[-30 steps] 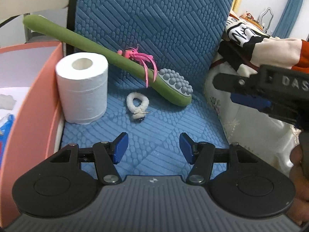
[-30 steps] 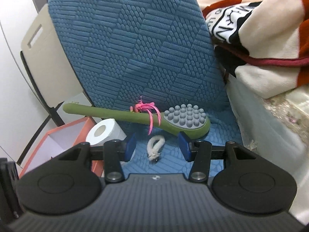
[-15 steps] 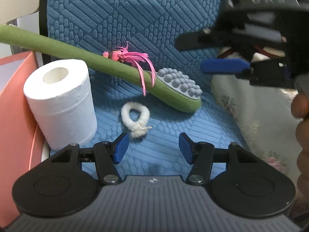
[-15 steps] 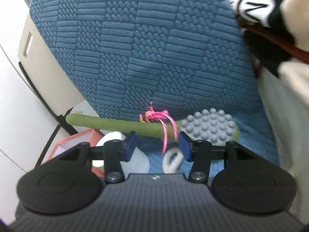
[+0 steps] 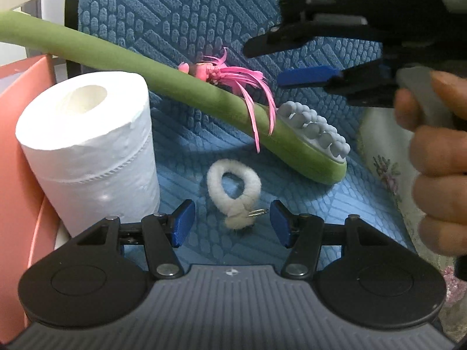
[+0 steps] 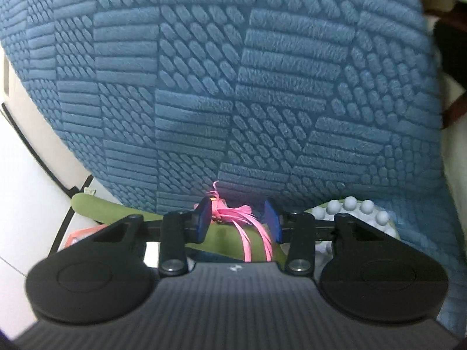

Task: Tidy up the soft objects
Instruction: 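Grasp the white hair tie with the left tool while the right tool grasps the pink ribbon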

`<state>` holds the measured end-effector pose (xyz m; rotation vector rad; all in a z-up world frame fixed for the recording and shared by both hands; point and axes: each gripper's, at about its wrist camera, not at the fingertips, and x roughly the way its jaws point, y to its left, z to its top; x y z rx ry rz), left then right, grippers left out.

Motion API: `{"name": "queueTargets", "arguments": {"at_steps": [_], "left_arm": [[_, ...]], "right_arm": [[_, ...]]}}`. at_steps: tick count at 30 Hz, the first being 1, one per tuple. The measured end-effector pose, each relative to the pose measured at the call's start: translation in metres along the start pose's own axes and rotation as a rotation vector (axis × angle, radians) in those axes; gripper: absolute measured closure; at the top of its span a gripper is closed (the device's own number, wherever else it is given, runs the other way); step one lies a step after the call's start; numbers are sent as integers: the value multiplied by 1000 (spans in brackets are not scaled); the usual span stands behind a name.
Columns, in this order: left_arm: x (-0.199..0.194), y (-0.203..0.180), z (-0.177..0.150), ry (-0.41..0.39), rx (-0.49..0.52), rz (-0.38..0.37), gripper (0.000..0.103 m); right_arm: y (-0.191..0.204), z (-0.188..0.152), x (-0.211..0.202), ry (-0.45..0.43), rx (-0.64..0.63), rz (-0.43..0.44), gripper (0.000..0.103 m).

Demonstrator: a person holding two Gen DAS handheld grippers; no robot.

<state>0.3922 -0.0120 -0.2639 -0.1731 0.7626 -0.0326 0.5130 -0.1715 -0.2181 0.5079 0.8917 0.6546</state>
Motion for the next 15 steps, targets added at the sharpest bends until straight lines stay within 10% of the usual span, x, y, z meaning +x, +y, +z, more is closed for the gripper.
{"name": "queueTargets", "arguments": {"at_steps": [15], "left_arm": [[11,5,-6,10,-8,-69,63]], "right_arm": [[17,-5,39,86,-95,27,94]]}}
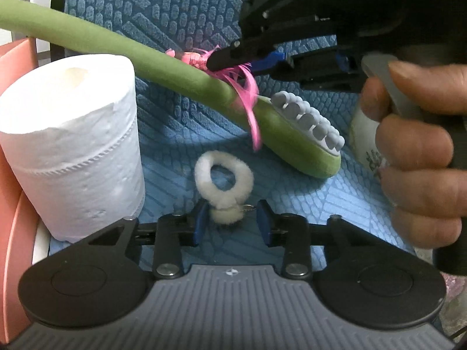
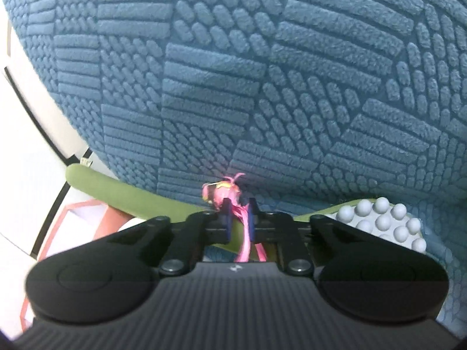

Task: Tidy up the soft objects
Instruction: 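Grasp the white hair tie with the left tool while the right tool grasps the pink ribbon, then lift the hair tie with the left tool while the right tool carries the ribbon toward the box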

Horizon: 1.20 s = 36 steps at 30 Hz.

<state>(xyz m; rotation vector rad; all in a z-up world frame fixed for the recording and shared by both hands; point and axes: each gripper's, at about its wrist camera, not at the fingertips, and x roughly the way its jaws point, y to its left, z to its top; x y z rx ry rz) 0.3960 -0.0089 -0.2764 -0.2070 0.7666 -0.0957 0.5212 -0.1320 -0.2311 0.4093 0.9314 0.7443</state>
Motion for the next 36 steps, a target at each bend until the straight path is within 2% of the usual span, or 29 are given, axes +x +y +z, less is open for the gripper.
{"name": "queueTargets", "arguments": {"at_steps": [5,14,20,26,36], "left_arm": [[-1,9,2,16,-40,-34,67],[-15,15,6,13,-86,-27,67],[-33,8,9,8,-45,-7,67],[-49,4,13,20,-10,14,67],[-83,9,1,26,-24,29,67]], "right_arm": [[6,-3,2,-6,38,33,98],[13,-4,-26,-60,24,19,98],[11,-15,-50,-57,26,-40,98],[15,-31,-78,-80,28,-55,98],[16,-57,-115,-45,9,-175,98]]}}
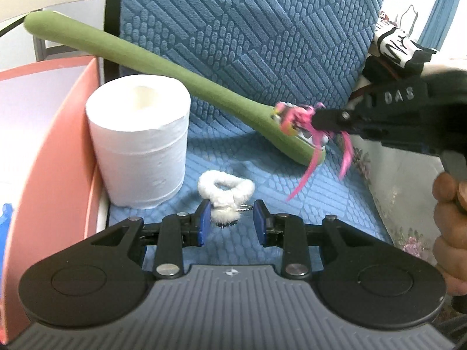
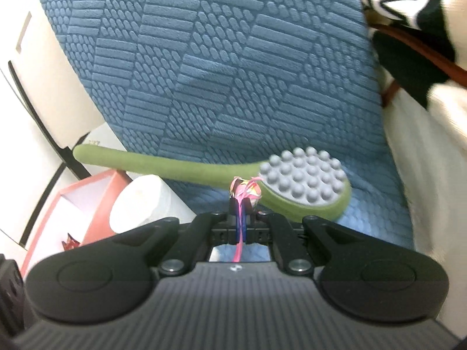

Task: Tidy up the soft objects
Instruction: 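Lift the hair tie with the left tool while the right tool carries the ribbon toward the box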

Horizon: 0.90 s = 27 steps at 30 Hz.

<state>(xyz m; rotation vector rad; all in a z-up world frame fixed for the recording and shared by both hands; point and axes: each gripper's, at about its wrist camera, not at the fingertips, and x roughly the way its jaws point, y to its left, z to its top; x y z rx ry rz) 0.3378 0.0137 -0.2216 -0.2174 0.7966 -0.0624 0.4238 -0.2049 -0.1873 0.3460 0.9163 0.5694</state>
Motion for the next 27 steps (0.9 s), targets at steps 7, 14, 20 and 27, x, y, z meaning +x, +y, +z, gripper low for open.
{"name": "queueTargets", "arguments": {"at_steps": [7,14,20,27], "left_arm": [[-16,2,-7,15,5,17,67],[-30,3,-15,25,-29,-23,67],[-38,-2,-25,64,-33,-54,67],[-58,-10,-24,120,3,-52,67]], "right_arm": [[-3,-26,-21,30,-3,-97,98],[-4,-51,-49,32,-22,-179,98],[5,-73,-64,54,-37,-220,98],[18,-83,-81,83,19,-218,98]]}}
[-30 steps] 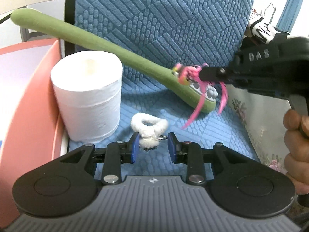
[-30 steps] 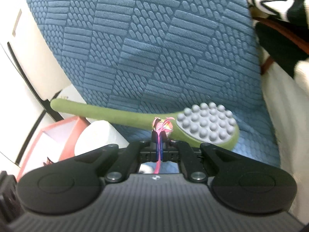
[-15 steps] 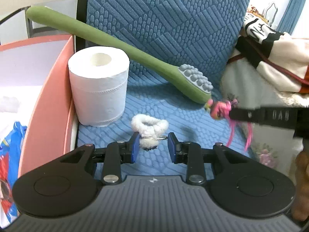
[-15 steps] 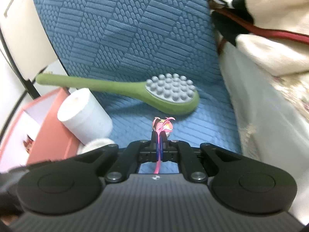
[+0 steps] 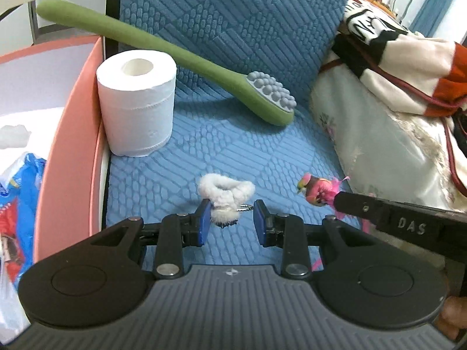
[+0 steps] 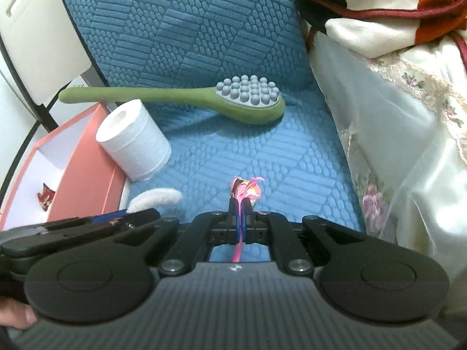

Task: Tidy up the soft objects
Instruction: 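Lift the hair tie with the left tool while the right tool carries the ribbon toward the box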

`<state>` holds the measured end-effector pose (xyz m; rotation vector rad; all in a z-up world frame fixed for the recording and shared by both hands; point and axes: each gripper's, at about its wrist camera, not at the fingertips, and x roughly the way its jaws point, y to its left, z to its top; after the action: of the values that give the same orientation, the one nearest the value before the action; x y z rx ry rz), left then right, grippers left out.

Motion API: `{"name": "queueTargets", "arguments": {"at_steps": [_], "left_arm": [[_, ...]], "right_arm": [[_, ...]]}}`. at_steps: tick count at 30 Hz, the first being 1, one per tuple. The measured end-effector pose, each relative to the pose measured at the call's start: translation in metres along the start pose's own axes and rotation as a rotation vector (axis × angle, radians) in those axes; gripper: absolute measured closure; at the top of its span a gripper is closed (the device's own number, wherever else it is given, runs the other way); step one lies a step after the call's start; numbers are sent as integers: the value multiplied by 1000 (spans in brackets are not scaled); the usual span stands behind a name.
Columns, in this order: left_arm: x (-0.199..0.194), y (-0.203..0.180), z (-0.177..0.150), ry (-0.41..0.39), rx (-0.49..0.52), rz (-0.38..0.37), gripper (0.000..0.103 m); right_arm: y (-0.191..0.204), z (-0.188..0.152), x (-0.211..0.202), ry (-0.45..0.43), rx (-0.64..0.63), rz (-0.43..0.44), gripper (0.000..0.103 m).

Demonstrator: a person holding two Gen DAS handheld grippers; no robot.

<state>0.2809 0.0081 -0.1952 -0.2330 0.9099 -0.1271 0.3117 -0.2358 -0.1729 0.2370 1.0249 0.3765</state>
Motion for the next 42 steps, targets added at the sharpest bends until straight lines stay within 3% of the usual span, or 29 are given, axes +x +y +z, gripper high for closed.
{"name": "queueTargets", "arguments": {"at_steps": [8,18,29,42], "left_arm": [[-39,-11,6,24,-37,-27,67],[-93,-4,34,7,-72,-15,67],[-150,26,69,-56,-98,14,67],[-213,89,92,-156,-176,88,67]], "right_arm": [[17,4,-30,35,-26,0,98],[41,24,-73,-1,-72,15,98],[86,56,-101,-67,-137,81,98],[162,85,-113,-138,-234,193,98]]}}
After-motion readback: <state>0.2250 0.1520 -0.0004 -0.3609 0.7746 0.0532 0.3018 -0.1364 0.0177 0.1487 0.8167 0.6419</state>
